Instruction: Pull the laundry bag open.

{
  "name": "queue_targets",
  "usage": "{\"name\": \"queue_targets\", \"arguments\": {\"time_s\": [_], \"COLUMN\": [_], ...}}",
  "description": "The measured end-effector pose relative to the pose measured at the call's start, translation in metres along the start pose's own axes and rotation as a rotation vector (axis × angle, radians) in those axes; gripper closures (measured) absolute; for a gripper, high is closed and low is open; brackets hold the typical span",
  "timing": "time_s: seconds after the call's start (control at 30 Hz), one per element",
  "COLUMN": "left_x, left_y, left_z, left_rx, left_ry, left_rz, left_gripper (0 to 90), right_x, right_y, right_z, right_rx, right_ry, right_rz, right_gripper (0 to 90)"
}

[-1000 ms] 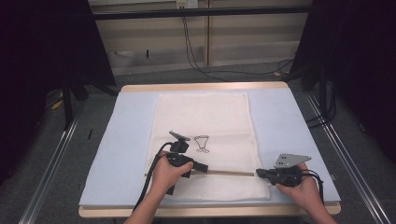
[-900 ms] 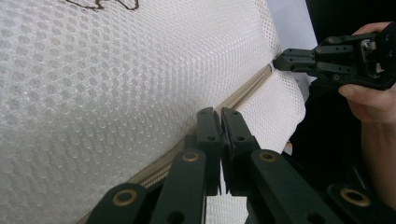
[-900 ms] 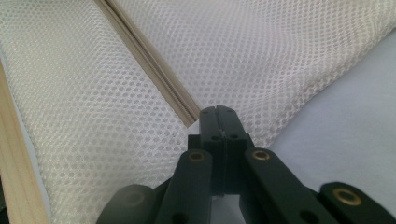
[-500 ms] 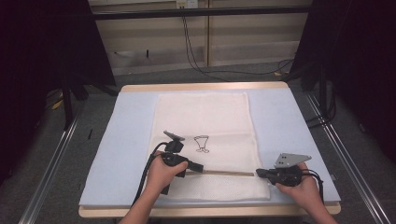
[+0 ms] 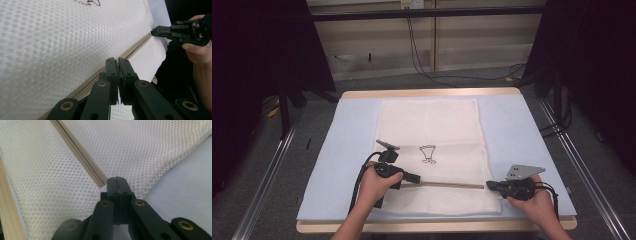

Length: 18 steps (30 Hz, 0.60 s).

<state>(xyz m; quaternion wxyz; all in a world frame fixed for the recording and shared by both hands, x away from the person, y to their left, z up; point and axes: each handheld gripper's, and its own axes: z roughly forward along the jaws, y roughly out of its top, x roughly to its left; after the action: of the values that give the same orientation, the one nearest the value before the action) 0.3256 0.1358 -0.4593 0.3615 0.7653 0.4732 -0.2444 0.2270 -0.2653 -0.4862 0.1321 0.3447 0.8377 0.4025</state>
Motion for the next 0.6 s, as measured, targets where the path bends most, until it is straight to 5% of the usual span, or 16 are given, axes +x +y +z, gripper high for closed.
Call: {"name": "queue_targets", "arguments": {"time_s": [0.6], "left_x": [0.019], "left_y": [-0.012], "left_z": [-0.030], "left_rx": [-0.037], "left_ry": [0.030], "left_rz": [-0.031], "left_gripper": [87.2], "right_x": [-0.001], "right_y": [0.000], "right_z": [0.000], "right_rx": [0.003], "right_ry": [0.004], "right_rz": [-0.001], "right_gripper": [90.0]}}
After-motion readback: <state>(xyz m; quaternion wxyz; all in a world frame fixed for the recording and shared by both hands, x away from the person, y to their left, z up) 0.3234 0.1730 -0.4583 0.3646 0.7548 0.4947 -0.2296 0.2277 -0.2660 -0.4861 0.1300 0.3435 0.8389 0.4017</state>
